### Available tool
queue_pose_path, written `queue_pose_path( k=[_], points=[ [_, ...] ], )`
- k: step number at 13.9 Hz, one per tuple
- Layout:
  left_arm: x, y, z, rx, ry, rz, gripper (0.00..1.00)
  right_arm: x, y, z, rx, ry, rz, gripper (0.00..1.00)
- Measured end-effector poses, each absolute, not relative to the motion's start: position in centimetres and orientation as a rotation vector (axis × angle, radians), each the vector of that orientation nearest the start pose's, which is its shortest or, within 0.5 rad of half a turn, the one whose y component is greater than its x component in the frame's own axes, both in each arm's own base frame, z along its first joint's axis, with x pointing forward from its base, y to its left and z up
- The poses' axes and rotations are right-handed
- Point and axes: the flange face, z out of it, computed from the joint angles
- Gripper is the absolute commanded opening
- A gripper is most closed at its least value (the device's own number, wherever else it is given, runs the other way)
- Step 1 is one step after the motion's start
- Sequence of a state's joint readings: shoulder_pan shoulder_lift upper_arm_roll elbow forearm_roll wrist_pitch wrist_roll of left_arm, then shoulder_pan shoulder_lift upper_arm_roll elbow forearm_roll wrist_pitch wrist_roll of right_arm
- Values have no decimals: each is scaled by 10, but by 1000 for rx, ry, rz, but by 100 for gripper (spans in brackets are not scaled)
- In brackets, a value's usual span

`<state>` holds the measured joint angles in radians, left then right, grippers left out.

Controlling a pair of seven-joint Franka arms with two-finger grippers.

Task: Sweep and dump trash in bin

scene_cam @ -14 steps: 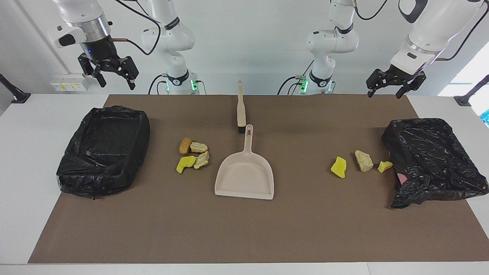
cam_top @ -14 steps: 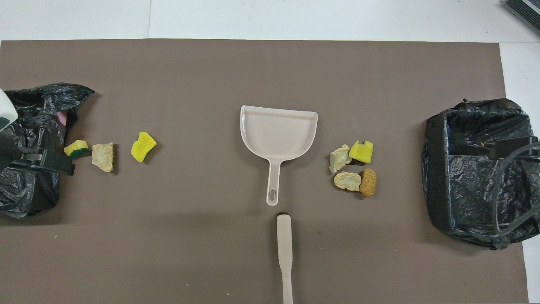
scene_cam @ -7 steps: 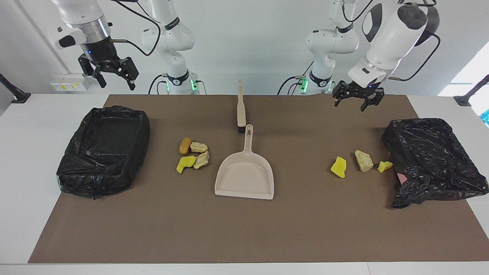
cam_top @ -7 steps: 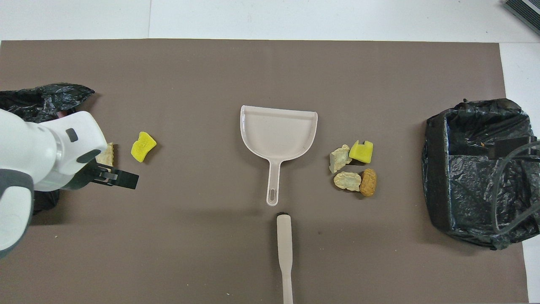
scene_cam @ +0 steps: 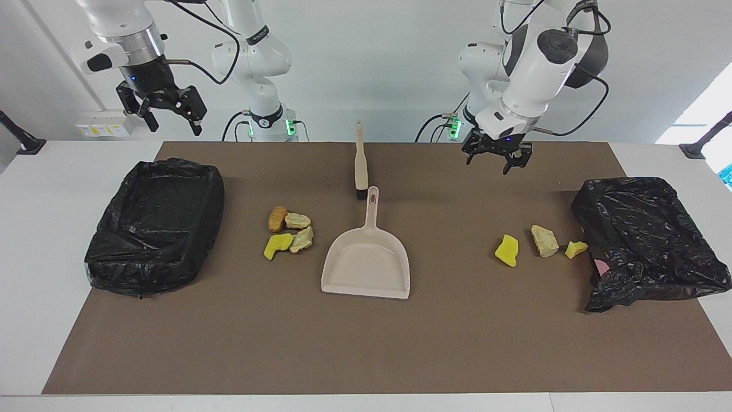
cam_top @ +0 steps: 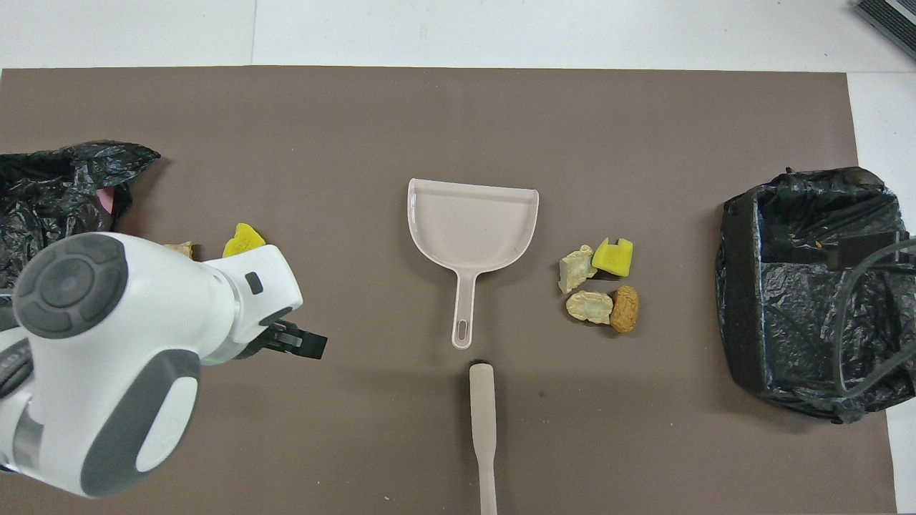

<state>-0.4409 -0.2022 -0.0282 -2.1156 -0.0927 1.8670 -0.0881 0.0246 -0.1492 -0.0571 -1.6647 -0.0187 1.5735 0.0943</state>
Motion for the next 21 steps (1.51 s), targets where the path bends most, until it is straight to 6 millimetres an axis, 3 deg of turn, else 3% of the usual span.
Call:
queue_pose_path(
  k=[3, 5, 8, 13, 16, 21],
  points=[
    [397, -270, 503, -3162, 516, 98, 100, 507, -27, 659, -3141, 217, -89, 100],
    [373, -302, 494, -3162, 498, 95, 100, 507, -29, 658, -3140, 224, -86, 100],
    [333, -348, 470, -3160, 494, 89, 100, 506, -29, 656, -3140, 224, -75, 100],
    [280, -427, 406, -3181, 430, 64, 100, 506, -29, 654, -3140, 224, -71, 100],
    [257, -450, 381, -3170, 438, 76, 100, 506, -29, 654, -3140, 224, -71, 100],
    [213, -469, 355, -3160, 387, 92, 100, 506, -29, 654, -3140, 224, -69, 100]
  ],
)
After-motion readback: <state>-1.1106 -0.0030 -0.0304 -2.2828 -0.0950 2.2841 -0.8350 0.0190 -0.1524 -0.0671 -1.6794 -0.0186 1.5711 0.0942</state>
